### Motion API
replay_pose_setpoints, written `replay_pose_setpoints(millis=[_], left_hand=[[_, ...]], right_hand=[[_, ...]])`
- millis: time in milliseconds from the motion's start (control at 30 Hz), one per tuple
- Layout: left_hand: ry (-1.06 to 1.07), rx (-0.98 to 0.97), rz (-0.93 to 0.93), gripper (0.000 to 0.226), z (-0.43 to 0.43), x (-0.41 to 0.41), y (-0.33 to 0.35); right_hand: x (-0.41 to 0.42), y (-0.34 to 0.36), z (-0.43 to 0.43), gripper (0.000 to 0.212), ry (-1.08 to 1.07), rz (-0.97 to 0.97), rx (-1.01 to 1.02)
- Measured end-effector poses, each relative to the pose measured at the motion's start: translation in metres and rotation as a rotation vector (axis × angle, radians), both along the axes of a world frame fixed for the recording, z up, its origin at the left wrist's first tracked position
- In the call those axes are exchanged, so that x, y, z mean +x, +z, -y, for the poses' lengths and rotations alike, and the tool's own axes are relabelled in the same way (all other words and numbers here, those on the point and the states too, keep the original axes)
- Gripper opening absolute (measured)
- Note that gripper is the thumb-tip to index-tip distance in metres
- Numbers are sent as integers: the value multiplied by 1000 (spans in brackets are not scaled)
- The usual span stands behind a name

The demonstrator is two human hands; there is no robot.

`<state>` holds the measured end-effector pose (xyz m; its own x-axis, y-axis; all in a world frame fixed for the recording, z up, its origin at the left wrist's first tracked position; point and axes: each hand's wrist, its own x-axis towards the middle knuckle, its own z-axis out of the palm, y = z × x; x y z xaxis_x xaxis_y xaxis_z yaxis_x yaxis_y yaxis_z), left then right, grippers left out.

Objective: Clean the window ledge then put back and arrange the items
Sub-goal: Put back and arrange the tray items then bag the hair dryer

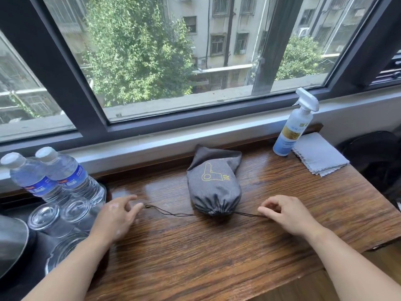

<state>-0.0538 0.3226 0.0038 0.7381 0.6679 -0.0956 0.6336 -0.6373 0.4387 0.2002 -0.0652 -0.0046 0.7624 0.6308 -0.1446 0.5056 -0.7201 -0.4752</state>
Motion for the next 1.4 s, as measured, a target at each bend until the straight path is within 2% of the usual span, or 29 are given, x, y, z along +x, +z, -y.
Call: replay_pose_setpoints(millis=[100,167,233,300,467,667,733,833,967,1033,1167,1233,1300,1400], left_hand=[[-70,65,8,64,18,16,-8],[-182,24,25,83,42,32,-8],[-251,-38,117,103,68,48,-8],[-295,-59,199,109,94,60,-12],[-349,-10,226,106,144,75,-23],[-410,32,252,85,124,71,-30],[-440,29,261,85,108,63,-32],[-429,11,292,84,82,51,-33],[-425,-15,342,80,58,35,-30],[-420,11,384,70,55,33,-28],[-369,171,461,47,70,42,-29],[-345,237,429,46,83,52,-29],[-339,299,334,48,91,59,-31],[-362,367,237,48,86,58,-38]], right_hand=[[-5,-7,-21,48,56,77,110],[-7,-5,-40,60,141,80,169],[-4,0,-59,61,162,44,198],[0,3,-74,58,128,-18,211],[-8,-5,-91,48,99,-116,208],[-58,-13,-94,37,-30,-75,292],[-81,-13,-96,42,-38,-76,298],[-111,-10,-102,63,-16,-105,277],[-147,-3,-120,77,184,-161,207],[-149,0,-128,63,248,-160,182],[-97,13,-131,37,-49,78,336],[-61,13,-125,47,-33,104,322],[-36,4,-117,69,92,40,136],[-34,-18,-101,86,193,-52,-62]])
